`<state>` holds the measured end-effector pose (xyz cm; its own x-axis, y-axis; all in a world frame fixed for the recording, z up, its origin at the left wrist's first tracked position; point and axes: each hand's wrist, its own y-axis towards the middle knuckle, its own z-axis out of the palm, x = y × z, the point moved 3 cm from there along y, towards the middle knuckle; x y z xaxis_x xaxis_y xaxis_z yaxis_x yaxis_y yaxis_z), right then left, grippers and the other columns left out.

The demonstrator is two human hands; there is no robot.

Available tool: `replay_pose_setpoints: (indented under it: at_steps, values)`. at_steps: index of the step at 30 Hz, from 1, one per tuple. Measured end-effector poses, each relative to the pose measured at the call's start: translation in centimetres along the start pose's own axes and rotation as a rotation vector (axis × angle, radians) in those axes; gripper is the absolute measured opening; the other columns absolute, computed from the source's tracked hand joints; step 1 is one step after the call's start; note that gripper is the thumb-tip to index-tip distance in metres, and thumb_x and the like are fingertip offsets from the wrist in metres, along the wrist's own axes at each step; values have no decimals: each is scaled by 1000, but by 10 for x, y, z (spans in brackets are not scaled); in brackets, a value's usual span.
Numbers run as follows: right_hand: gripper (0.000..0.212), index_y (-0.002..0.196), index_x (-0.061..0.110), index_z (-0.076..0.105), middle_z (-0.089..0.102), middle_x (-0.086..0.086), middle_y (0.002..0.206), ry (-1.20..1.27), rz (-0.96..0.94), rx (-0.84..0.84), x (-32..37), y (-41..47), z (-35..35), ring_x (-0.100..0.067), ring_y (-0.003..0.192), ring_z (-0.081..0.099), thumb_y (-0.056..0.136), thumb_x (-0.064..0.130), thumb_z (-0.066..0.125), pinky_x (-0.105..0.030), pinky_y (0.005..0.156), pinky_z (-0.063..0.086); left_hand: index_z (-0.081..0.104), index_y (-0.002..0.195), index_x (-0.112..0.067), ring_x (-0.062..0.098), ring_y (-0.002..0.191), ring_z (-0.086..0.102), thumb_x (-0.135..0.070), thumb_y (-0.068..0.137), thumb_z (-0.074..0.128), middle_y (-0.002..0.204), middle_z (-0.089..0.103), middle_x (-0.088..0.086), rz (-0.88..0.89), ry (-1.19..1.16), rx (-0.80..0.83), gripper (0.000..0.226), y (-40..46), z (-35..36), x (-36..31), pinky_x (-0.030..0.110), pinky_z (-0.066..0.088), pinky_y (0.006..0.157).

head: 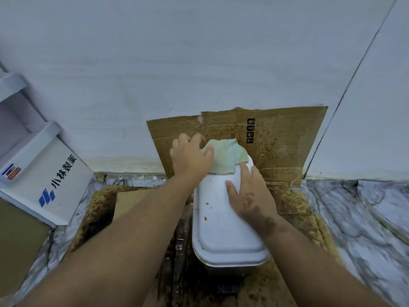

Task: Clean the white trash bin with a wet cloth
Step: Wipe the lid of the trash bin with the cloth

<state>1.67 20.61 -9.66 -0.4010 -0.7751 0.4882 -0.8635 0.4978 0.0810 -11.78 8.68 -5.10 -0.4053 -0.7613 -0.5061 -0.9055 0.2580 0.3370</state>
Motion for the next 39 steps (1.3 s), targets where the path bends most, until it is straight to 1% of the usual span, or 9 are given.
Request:
replay_pose_setpoints:
  at_steps: [6, 13, 17, 19, 23, 26, 30, 36, 39]
  values:
    - [69, 150, 16, 29, 38, -11, 148, -50, 20, -28, -6, 5, 2, -30, 134, 42, 95, 56, 44, -43, 101, 46, 33, 152, -49, 29, 139, 45, -85, 84, 35, 158, 38, 1, 111, 101, 697, 77, 49, 66, -25, 49, 41, 110]
    - [66, 144, 16, 37, 46, -11, 136, -48, 29, -35, -2, 5, 1, -31, 122, 49, 92, 56, 48, -42, 93, 51, 53, 140, -42, 11, 104, 66, -71, 79, 70, 126, 65, -10, -141, -412, 745, 69, 55, 63, 7, 34, 56, 88]
    - [63, 140, 14, 41, 48, -11, 129, -14, 32, -35, -1, 4, -4, -32, 117, 51, 92, 53, 51, -41, 90, 50, 41, 150, -48, 13, 120, 59, -62, 82, 74, 144, 52, -12, -199, -560, 617, 77, 20, 54, 19, 31, 52, 94]
    - [63, 139, 13, 42, 49, -12, 129, 12, 46, -17, 1, 2, -5, -32, 119, 51, 92, 52, 53, -41, 93, 47, 37, 155, -44, 17, 141, 43, -56, 86, 73, 160, 37, -8, -162, -572, 548, 78, -3, 49, 23, 34, 36, 114]
    - [67, 146, 14, 42, 48, -12, 138, 109, 69, 43, 0, 2, -13, -32, 128, 47, 91, 48, 60, -38, 103, 40, 28, 159, -40, 14, 155, 15, -49, 94, 67, 172, 5, -10, -164, -573, 507, 76, -59, 34, 24, 31, 21, 114]
    - [70, 156, 21, 30, 23, -11, 162, 220, 65, 187, -7, -3, -19, -28, 149, 23, 94, 34, 60, -34, 118, 22, 27, 158, -46, 20, 158, 7, -58, 93, 63, 171, 8, -12, -140, -439, 477, 75, -87, 24, 29, 47, 21, 123]
    - [68, 159, 31, 12, 0, -12, 167, 170, -10, 232, -16, -13, -8, -30, 154, -1, 101, 38, 46, -39, 123, 7, 26, 156, -49, 21, 158, -5, -57, 88, 69, 172, 4, -10, -108, -364, 558, 80, -62, 23, 26, 56, 13, 125]
    - [69, 159, 33, 6, -3, -11, 167, 133, -2, 213, -15, -12, -4, -29, 154, -4, 101, 41, 42, -40, 125, 7, 29, 153, -54, 26, 156, 13, -61, 85, 69, 169, 20, -9, -161, -475, 638, 80, 8, 53, 26, 55, 22, 123]
    - [69, 159, 35, 5, -5, -7, 168, 112, 2, 208, -16, -11, -4, -26, 155, -4, 100, 44, 41, -42, 125, 11, 39, 151, -50, 19, 124, 54, -59, 87, 69, 151, 47, -4, -208, -484, 733, 72, 42, 59, 14, 29, 49, 89]
